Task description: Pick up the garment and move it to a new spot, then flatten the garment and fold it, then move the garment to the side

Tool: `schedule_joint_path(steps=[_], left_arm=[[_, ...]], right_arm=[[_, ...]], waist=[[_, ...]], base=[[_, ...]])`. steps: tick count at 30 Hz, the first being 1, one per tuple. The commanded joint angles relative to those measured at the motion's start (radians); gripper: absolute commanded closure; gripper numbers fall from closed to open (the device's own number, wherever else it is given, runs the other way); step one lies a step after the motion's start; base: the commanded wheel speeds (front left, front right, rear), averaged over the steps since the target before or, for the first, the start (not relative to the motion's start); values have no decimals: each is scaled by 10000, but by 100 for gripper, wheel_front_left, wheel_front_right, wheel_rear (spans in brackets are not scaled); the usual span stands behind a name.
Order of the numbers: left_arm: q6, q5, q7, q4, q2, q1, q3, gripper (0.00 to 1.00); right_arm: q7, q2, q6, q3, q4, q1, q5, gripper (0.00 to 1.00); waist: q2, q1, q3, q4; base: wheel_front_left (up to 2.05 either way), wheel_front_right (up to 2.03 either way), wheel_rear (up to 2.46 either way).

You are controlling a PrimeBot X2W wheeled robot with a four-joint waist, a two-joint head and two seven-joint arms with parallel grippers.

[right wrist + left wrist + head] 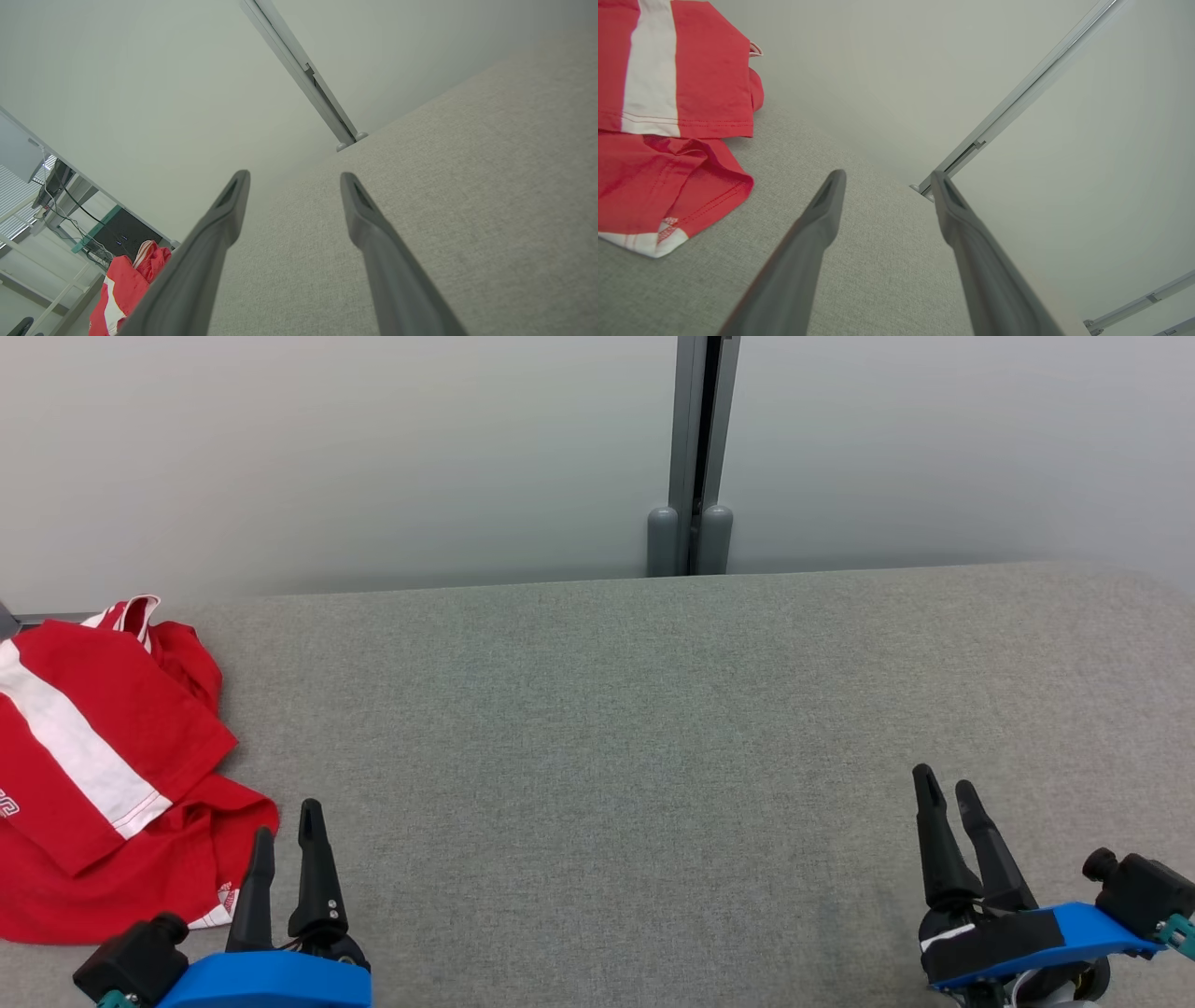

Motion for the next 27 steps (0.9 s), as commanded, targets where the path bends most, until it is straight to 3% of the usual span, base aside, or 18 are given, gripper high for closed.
schedule_joint_path(steps=[1, 27], left_arm=[[42, 389, -98, -49, 73, -7, -75, 0], [80, 2904, -724, 850, 77, 223, -242, 0]], right_arm=[[-102, -75, 19, 63, -23, -22, -419, 0], [-729, -93, 22, 457, 759, -126, -3443, 0]], waist=[[0, 0, -4, -1], [0, 0, -12, 33]], base=[[0, 0, 0], [0, 0, 0]])
